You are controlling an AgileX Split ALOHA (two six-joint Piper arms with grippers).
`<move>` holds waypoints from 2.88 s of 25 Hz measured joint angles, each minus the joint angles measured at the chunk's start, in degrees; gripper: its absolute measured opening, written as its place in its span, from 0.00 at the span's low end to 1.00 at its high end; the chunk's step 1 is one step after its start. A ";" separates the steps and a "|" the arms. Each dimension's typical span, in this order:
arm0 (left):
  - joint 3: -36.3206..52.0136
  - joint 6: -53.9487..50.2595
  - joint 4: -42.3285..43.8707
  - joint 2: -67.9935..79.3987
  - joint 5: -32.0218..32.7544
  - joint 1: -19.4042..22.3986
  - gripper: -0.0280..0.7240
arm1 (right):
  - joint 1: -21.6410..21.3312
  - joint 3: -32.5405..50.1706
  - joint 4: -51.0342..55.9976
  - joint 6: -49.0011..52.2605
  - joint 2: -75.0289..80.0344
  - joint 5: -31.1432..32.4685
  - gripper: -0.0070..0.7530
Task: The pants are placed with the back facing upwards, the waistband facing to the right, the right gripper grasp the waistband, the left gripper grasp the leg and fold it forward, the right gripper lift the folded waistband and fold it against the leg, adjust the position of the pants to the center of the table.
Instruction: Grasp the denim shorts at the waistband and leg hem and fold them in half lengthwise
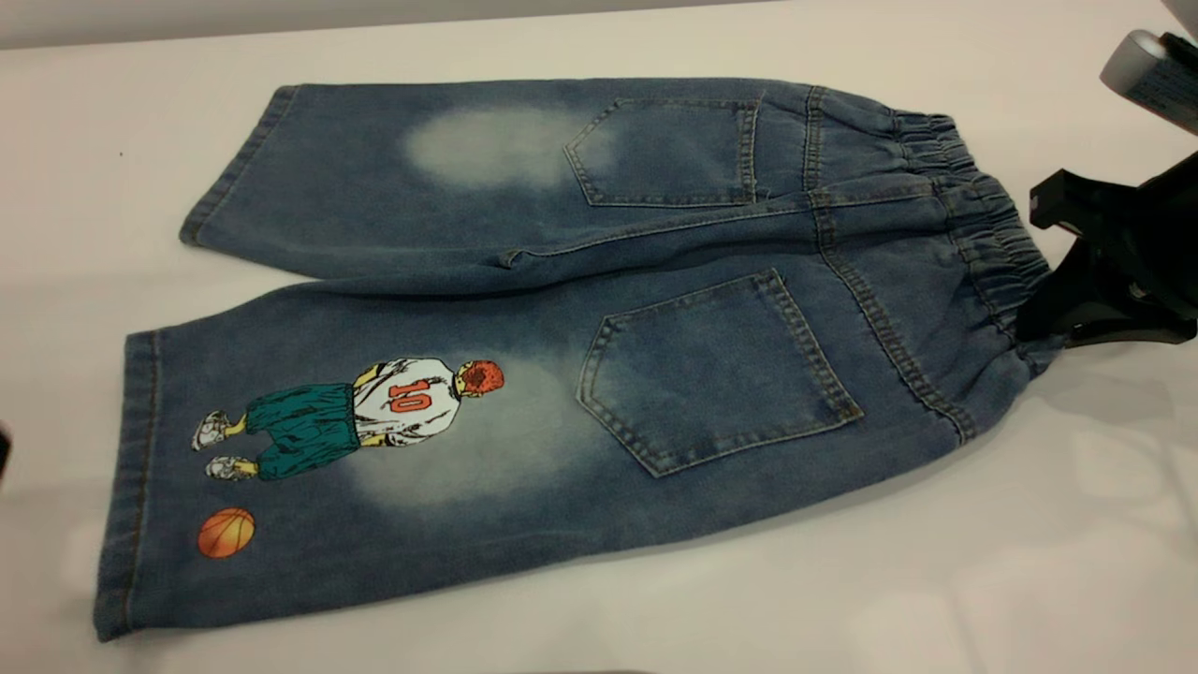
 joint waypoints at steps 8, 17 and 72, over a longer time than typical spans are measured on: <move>2.34 -1.15 0.52 8.47 -10.17 0.00 0.70 | 0.00 -0.07 -0.20 -0.29 0.00 1.00 0.05; 2.34 0.86 -0.17 23.96 -18.92 -0.83 0.70 | 0.00 -0.07 -0.21 -0.70 0.00 1.73 0.05; -30.94 14.51 -6.62 27.20 -28.63 -14.50 0.09 | -3.96 -23.49 -27.87 28.63 -1.58 6.87 0.06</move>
